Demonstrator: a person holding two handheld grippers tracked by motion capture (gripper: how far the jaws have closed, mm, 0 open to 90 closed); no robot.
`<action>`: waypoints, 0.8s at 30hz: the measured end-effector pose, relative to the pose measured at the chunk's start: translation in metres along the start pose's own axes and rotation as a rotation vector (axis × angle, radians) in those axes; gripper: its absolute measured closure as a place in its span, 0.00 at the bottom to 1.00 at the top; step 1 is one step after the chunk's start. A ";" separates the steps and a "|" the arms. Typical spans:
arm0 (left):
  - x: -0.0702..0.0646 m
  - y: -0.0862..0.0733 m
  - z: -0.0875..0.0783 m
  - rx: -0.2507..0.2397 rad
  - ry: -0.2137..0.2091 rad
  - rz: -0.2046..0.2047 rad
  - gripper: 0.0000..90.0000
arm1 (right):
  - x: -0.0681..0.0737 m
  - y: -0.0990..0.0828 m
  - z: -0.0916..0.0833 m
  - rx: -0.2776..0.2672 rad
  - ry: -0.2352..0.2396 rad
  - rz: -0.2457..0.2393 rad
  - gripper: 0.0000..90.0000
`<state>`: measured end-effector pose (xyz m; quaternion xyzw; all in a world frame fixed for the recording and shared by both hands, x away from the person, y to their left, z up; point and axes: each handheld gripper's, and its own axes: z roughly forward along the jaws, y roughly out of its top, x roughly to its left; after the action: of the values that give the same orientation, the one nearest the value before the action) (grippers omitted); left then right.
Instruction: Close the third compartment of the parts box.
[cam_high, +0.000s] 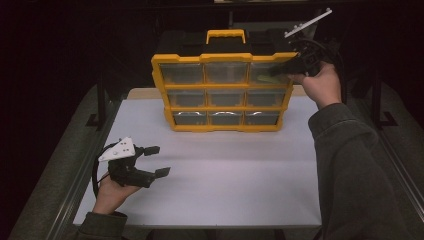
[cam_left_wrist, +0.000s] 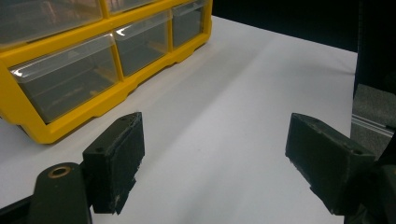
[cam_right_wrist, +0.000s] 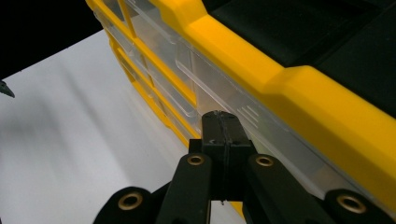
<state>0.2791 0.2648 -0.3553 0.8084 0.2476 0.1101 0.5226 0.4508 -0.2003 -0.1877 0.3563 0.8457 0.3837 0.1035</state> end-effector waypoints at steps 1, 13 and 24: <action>0.000 0.000 0.000 0.000 0.000 0.000 0.22 | 0.000 0.000 0.000 -0.001 -0.003 -0.001 0.99; 0.000 0.000 -0.001 0.002 0.002 0.001 0.22 | -0.005 0.001 0.001 -0.016 -0.026 0.001 0.99; 0.001 0.000 0.000 0.012 0.007 0.005 0.22 | -0.004 -0.001 0.002 -0.013 -0.015 -0.010 0.96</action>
<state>0.2797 0.2650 -0.3559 0.8116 0.2482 0.1126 0.5168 0.4546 -0.2024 -0.1905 0.3545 0.8441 0.3858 0.1141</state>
